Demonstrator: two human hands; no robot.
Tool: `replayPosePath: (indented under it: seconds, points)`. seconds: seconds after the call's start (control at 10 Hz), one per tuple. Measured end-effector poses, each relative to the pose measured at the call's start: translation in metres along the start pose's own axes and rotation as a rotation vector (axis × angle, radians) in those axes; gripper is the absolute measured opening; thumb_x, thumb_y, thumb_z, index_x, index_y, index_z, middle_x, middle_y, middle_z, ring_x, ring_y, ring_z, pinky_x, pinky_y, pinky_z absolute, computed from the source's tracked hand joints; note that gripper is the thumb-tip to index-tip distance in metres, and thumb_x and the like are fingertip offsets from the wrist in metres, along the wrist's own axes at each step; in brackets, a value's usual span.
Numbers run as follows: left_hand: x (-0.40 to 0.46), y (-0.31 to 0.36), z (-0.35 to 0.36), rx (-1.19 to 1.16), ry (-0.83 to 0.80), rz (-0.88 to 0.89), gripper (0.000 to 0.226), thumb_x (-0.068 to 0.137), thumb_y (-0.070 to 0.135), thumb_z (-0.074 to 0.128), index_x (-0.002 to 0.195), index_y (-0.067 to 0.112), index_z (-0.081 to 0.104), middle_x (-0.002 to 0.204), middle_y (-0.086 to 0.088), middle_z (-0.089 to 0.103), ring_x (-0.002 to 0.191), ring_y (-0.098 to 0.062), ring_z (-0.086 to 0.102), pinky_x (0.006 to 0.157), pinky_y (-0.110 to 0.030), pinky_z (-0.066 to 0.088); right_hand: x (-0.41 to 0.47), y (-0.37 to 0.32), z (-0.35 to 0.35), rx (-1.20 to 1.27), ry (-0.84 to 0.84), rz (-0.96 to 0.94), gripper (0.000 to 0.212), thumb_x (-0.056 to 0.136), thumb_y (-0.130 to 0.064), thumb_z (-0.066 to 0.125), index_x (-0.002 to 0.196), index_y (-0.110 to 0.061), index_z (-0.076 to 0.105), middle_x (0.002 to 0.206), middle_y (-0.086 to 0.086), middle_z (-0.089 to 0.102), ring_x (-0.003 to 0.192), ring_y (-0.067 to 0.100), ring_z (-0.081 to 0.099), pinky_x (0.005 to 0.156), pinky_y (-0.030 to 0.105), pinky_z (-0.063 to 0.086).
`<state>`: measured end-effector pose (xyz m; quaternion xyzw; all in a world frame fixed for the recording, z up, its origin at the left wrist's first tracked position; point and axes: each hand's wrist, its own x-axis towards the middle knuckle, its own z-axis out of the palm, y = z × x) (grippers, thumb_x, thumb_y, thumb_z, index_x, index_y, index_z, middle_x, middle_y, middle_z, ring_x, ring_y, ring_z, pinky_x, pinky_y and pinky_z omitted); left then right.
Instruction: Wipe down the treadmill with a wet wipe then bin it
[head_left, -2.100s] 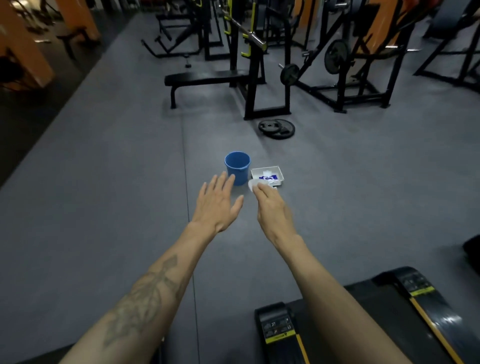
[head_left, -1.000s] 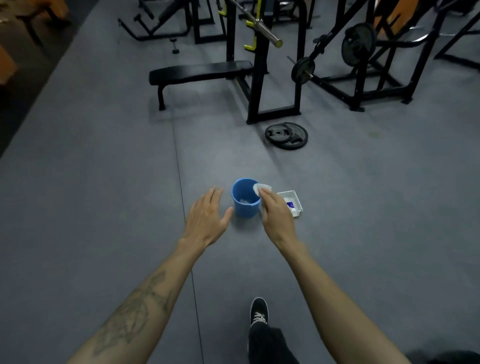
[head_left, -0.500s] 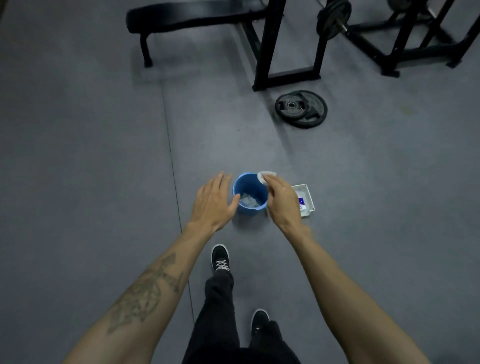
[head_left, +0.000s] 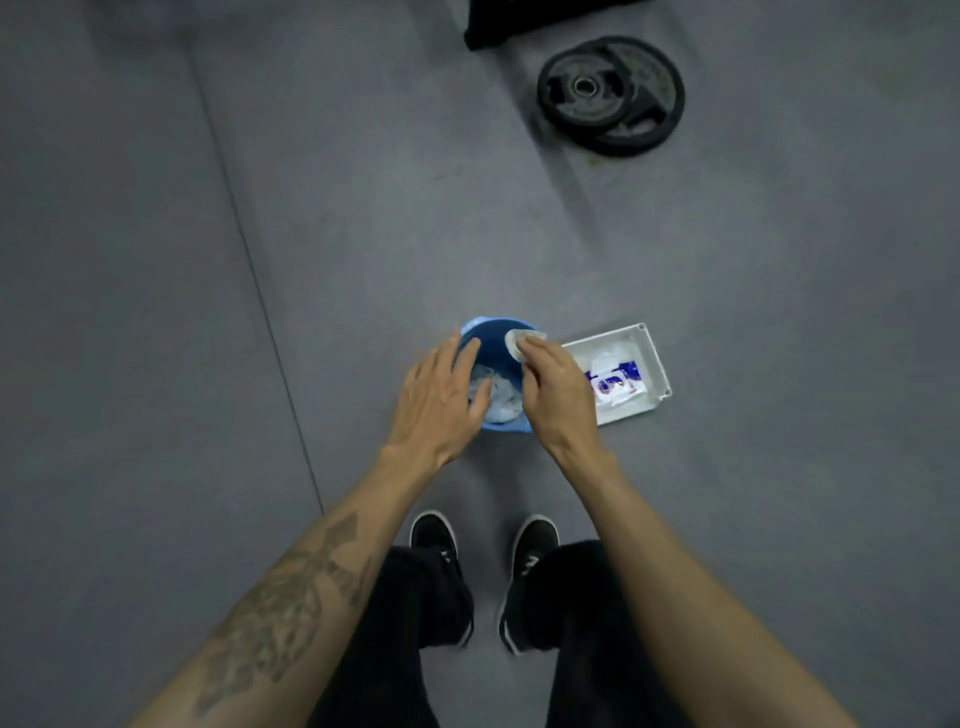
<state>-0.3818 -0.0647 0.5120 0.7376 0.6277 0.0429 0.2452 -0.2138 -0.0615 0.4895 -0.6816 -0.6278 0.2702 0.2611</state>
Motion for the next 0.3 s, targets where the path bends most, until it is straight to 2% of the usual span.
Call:
replayPosePath:
  seconds: [0.1,0.2,0.3]
  points:
    - [0.051,-0.043,0.078,0.044,-0.090,-0.015,0.065,0.102,0.042,0.041,0.157,0.008,0.037,0.162,-0.017,0.035,0.144,-0.034,0.040,0.114,-0.045,0.033,0.038,0.067,0.079,-0.020,-0.152,0.063,0.040,0.098,-0.004,0.055,0.137,-0.007,0.063,0.144,0.011,0.059,0.132,0.030,0.056,0.110,0.042,0.045]
    - [0.095,-0.086,0.147,0.117,-0.175,-0.068,0.071,0.106,0.046,0.044,0.163,0.012,0.020,0.170,-0.014,0.017,0.155,-0.032,0.021,0.121,-0.042,0.021,0.071,0.131,0.151,-0.082,-0.418,0.121,0.049,0.100,-0.012,0.058,0.148,-0.010,0.052,0.161,0.008,0.041,0.146,0.027,0.040,0.117,0.041,0.036]
    - [0.119,-0.119,0.189,0.168,-0.227,-0.119,0.075,0.106,0.051,0.039,0.164,0.012,0.012,0.172,-0.014,0.007,0.158,-0.032,0.008,0.125,-0.044,0.013,0.085,0.170,0.195,-0.128,-0.549,0.149,0.055,0.100,-0.020,0.060,0.153,-0.014,0.046,0.167,0.006,0.030,0.152,0.026,0.030,0.120,0.043,0.031]
